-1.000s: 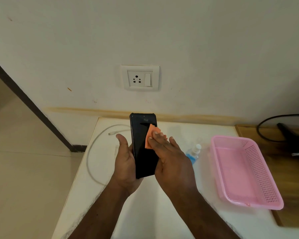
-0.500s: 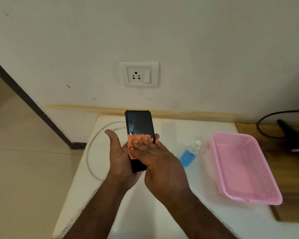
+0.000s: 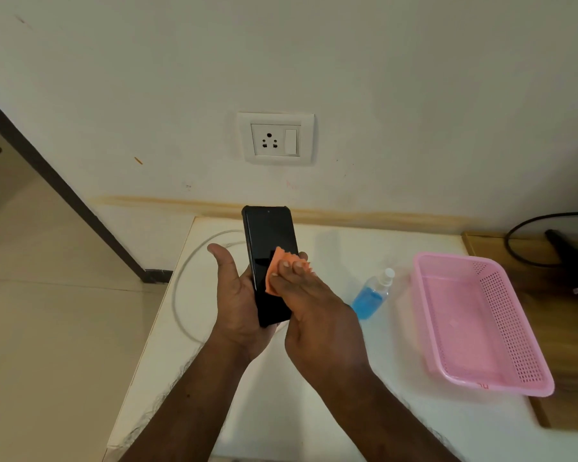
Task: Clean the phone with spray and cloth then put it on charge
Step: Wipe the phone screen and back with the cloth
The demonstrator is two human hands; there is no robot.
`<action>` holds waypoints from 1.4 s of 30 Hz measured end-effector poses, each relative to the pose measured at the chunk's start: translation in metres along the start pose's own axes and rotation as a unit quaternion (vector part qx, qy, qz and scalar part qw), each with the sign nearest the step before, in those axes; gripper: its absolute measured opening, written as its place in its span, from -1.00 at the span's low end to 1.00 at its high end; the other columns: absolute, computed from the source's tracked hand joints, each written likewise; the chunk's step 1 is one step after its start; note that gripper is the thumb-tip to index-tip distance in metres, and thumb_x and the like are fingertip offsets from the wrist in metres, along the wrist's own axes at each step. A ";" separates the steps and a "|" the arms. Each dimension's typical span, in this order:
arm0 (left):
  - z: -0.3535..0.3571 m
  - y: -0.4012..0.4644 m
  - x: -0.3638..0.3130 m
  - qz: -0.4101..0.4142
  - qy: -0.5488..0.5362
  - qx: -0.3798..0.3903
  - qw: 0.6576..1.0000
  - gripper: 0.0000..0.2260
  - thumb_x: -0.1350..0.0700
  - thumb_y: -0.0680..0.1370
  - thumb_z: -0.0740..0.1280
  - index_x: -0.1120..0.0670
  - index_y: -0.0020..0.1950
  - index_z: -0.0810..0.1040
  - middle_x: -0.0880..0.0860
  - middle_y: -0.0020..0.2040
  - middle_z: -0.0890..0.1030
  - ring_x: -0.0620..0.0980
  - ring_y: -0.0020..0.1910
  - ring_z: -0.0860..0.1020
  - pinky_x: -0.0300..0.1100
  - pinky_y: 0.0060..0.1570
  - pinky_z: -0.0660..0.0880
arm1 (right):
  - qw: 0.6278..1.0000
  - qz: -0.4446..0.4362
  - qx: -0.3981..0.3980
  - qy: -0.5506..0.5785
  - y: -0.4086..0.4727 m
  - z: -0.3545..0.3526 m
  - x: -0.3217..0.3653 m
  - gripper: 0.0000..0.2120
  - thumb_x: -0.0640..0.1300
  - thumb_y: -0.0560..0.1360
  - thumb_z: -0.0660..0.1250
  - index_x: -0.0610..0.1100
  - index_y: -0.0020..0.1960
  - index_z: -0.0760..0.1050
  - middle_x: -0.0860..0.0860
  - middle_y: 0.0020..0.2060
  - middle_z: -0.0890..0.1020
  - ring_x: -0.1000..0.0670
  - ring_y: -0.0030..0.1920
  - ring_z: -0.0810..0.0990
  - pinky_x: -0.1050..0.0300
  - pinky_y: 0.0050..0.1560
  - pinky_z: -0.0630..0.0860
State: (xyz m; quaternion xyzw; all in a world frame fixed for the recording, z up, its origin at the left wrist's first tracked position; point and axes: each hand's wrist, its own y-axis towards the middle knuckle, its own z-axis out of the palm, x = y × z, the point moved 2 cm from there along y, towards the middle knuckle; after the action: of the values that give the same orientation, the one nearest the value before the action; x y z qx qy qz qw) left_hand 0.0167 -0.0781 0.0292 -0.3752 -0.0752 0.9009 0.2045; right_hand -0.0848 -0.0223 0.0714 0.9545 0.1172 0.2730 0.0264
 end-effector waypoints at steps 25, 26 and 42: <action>-0.009 0.002 -0.007 0.041 -0.061 -0.015 0.997 -0.04 -0.62 0.36 -0.05 0.07 0.35 0.58 0.26 0.28 0.60 0.27 0.22 0.59 0.21 0.29 0.47 | 0.988 -0.060 -0.082 -0.113 -0.011 0.010 0.011 -0.30 -0.07 0.07 0.71 -0.12 0.19 0.65 0.00 0.19 0.65 0.00 0.19 0.62 0.05 0.15 0.54; -0.010 0.002 -0.008 0.041 -0.057 -0.012 0.997 -0.02 -0.63 0.35 -0.06 0.08 0.36 0.57 0.25 0.26 0.61 0.27 0.18 0.59 0.23 0.31 0.43 | 0.987 -0.075 -0.082 -0.114 -0.012 0.012 0.013 -0.29 -0.05 0.05 0.72 -0.12 0.18 0.66 0.01 0.18 0.65 0.01 0.17 0.63 0.06 0.13 0.55; -0.008 -0.001 -0.012 0.037 -0.094 0.011 0.995 0.09 -0.65 0.30 -0.02 0.16 0.46 0.43 0.24 0.29 0.54 0.23 0.18 0.55 0.20 0.26 0.44 | 0.980 -0.154 -0.104 -0.072 -0.017 0.004 0.003 -0.37 -0.21 0.08 0.70 -0.12 0.14 0.68 -0.01 0.16 0.66 0.00 0.18 0.63 -0.03 0.20 0.53</action>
State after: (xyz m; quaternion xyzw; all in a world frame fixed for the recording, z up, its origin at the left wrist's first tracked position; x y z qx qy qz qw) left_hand 0.0301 -0.0828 0.0313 -0.2890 -0.0702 0.9399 0.1677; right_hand -0.0840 -0.0051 0.0674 0.9344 0.2313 0.2066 0.1753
